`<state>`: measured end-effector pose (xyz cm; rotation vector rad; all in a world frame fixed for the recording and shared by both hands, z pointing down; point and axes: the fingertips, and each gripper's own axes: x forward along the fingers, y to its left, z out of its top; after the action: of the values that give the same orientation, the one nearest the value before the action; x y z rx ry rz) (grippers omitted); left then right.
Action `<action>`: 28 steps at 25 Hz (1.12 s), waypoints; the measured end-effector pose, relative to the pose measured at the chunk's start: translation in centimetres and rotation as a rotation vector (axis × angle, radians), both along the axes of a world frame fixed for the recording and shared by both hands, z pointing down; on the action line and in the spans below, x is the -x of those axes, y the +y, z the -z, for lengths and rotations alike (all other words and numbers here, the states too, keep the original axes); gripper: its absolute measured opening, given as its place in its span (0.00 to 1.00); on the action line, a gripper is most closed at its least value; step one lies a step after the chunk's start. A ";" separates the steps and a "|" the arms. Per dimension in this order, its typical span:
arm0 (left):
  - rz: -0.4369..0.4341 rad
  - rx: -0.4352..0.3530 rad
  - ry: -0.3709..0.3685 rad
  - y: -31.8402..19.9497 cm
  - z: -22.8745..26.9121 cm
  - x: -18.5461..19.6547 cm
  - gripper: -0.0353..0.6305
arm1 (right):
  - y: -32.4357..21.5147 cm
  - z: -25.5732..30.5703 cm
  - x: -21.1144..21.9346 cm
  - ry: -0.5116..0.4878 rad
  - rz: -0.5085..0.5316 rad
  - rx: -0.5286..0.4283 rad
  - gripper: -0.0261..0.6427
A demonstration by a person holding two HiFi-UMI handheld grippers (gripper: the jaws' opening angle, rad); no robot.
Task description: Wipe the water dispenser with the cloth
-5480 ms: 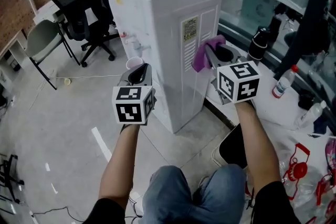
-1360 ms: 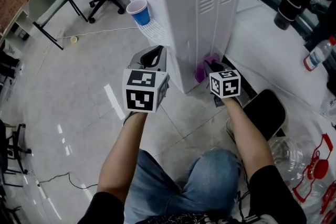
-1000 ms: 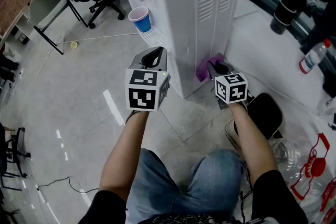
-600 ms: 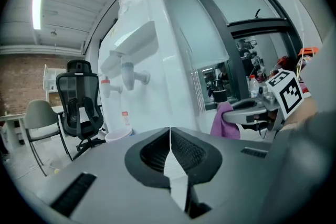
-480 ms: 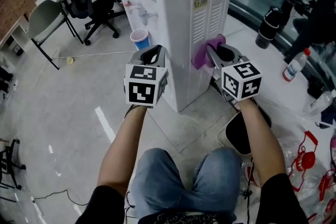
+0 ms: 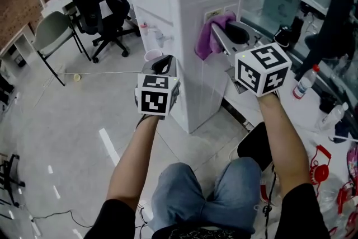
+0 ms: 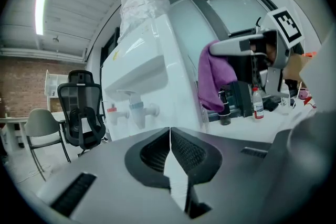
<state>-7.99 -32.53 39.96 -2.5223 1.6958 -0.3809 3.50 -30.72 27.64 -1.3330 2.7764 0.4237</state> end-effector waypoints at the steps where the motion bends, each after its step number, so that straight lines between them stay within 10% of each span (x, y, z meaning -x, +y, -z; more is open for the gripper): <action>1: 0.001 -0.001 0.001 0.1 0.3 0.1 0.09 | 0.1 1.2 0.3 -0.007 0.004 -0.015 0.09; 10: 0.011 -0.036 0.016 0.6 2.4 1.1 0.09 | 0.7 9.2 4.4 -0.060 0.048 -0.090 0.09; 28: -0.017 0.018 0.031 1.8 -1.1 1.0 0.09 | 0.5 3.8 4.6 -0.031 0.011 -0.051 0.09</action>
<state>-8.99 -30.70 41.07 -2.5665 1.6883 -0.3600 -1.06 -30.21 23.85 -1.3017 2.7272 0.4654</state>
